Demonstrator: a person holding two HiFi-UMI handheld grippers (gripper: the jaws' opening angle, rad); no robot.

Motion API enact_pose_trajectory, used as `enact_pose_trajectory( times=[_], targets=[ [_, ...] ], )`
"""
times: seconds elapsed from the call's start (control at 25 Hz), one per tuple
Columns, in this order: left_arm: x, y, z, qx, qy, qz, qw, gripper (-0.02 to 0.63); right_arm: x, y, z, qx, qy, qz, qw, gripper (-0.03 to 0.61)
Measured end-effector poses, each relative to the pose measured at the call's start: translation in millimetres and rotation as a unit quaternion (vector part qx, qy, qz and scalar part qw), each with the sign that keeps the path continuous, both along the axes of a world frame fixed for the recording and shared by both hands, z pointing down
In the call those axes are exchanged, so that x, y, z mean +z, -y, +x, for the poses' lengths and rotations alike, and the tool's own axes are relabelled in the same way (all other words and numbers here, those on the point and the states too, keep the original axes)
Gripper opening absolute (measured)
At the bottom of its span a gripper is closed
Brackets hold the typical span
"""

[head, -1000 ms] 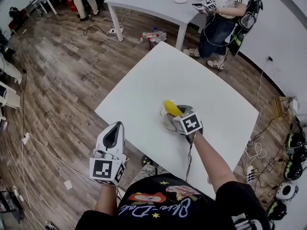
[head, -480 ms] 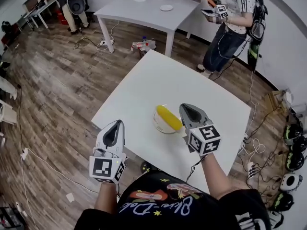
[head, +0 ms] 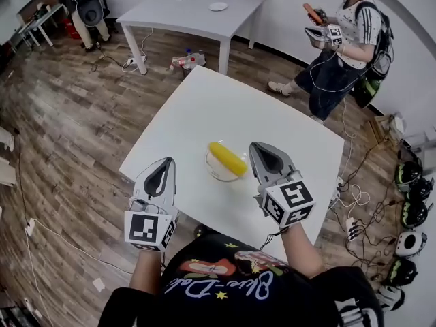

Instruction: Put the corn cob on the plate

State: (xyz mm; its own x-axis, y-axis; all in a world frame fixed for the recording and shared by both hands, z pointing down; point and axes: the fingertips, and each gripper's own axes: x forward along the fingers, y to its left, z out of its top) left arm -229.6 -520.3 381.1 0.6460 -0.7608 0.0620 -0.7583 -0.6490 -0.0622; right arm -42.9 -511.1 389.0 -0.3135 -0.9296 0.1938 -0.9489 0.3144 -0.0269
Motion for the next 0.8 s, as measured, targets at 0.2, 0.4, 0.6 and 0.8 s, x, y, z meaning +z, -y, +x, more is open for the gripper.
enact_pose_trajectory(
  times=[0.2, 0.4, 0.6, 0.8],
  targets=[
    [-4.0, -0.7, 3.3, 0.009, 0.003, 0.007, 0.9999, -0.002, 0.0, -4.6, 2.7, 0.008, 0.006, -0.003, 1.000, 0.014],
    [-5.0, 1.5, 3.4, 0.011, 0.006, 0.006, 0.9999, -0.002, -0.7, -4.9, 2.8, 0.012, 0.013, -0.004, 1.000, 0.014],
    [-4.3, 1.7, 5.6, 0.011, 0.000, 0.003, 0.9999, -0.002, 0.0, -6.8, 6.7, 0.016, 0.014, -0.002, 1.000, 0.014],
    [-2.6, 3.4, 10.5, 0.008, 0.004, 0.001, 1.0000, -0.002, 5.2, -6.6, 12.2, 0.017, 0.017, -0.007, 1.000, 0.014]
  ],
)
